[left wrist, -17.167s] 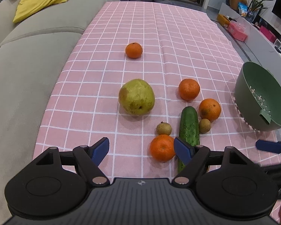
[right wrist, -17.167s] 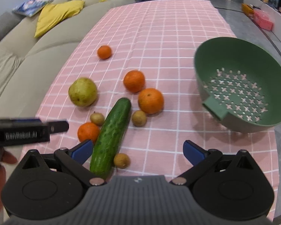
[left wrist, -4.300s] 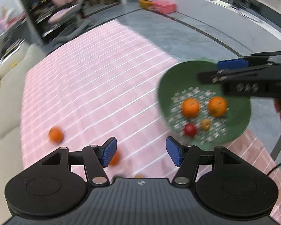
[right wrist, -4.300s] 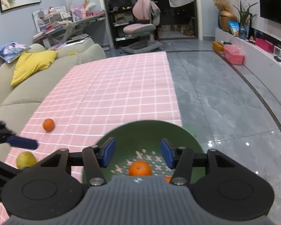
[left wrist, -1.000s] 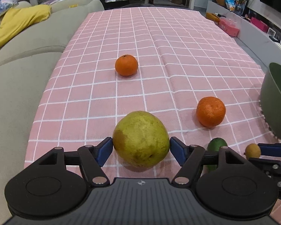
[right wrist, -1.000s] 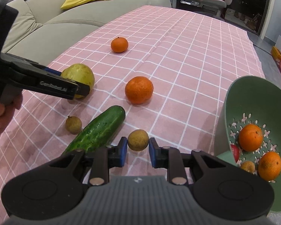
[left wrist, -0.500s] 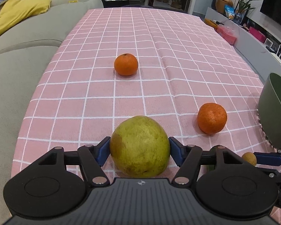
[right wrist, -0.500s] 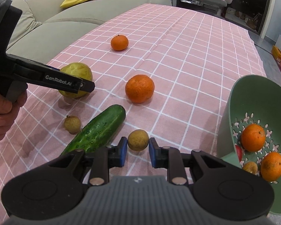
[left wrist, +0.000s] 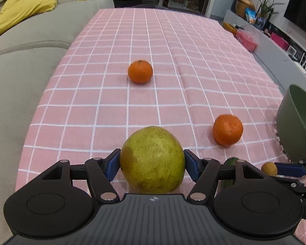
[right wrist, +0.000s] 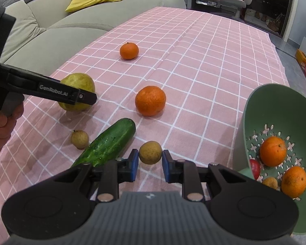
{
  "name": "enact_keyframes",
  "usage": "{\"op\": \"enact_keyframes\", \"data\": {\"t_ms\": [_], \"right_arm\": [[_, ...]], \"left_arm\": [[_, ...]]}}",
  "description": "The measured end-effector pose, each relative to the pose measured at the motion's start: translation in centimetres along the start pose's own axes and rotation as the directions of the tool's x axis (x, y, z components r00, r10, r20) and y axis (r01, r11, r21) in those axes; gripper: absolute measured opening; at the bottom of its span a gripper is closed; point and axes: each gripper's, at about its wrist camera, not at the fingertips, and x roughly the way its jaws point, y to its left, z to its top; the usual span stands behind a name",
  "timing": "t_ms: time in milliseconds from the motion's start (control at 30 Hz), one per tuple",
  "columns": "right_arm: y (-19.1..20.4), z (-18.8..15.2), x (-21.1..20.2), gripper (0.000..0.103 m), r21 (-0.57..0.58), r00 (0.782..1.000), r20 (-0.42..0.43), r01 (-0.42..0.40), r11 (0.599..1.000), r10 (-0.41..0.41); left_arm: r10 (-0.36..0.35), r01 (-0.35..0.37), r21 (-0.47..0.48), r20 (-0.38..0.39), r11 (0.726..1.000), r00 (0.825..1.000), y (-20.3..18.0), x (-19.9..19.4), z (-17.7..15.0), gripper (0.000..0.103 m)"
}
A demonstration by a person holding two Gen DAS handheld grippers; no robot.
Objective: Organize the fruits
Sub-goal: 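Close the left tool on the pear while the right tool grips the small brown fruit, then carry the pear with the left tool while the right tool carries the brown fruit to the colander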
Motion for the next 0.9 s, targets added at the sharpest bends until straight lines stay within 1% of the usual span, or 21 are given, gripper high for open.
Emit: {"op": "enact_keyframes", "data": {"t_ms": [267,467,667,900], "right_arm": [[-0.7,0.5,-1.6,0.021,0.023,0.999,0.037,-0.009,1.000,0.008],[-1.0,1.1,-3.1,0.021,0.037,0.997,0.073,-0.016,0.999,0.014],[-2.4,1.7,-5.2,0.021,0.070,0.992,0.122,-0.014,0.997,0.005],[-6.3,1.2,-7.8,0.021,0.144,0.985,0.167,0.019,0.989,-0.043]], "left_arm": [[0.009,-0.006,-0.044,0.067,0.999,0.998,1.1,-4.2,1.9,0.075],[0.020,-0.021,0.007,0.084,1.000,0.996,-0.1,-6.3,3.0,0.075],[0.000,-0.006,0.060,0.104,0.998,0.995,-3.0,-7.8,4.4,0.075],[-0.053,0.036,0.156,0.104,0.987,0.993,-8.7,-7.8,5.2,0.075]]}}
